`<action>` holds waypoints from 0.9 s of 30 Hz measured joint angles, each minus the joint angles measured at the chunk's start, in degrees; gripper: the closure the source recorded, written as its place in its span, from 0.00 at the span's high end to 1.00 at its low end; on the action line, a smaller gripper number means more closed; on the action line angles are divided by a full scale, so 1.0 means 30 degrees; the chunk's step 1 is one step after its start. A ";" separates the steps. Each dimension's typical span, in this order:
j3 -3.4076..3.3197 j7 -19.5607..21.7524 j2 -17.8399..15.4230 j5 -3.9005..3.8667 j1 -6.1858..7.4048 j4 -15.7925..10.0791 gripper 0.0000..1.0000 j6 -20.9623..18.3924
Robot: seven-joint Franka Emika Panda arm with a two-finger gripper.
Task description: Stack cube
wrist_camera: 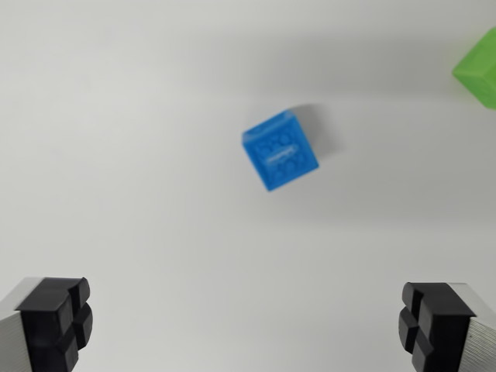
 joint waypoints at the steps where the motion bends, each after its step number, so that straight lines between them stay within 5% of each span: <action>1: 0.0000 0.0000 0.0000 0.0000 0.0000 0.0000 1.00 0.0000; 27: -0.0125 0.0049 0.0209 0.0001 -0.0089 -0.0017 1.00 0.0193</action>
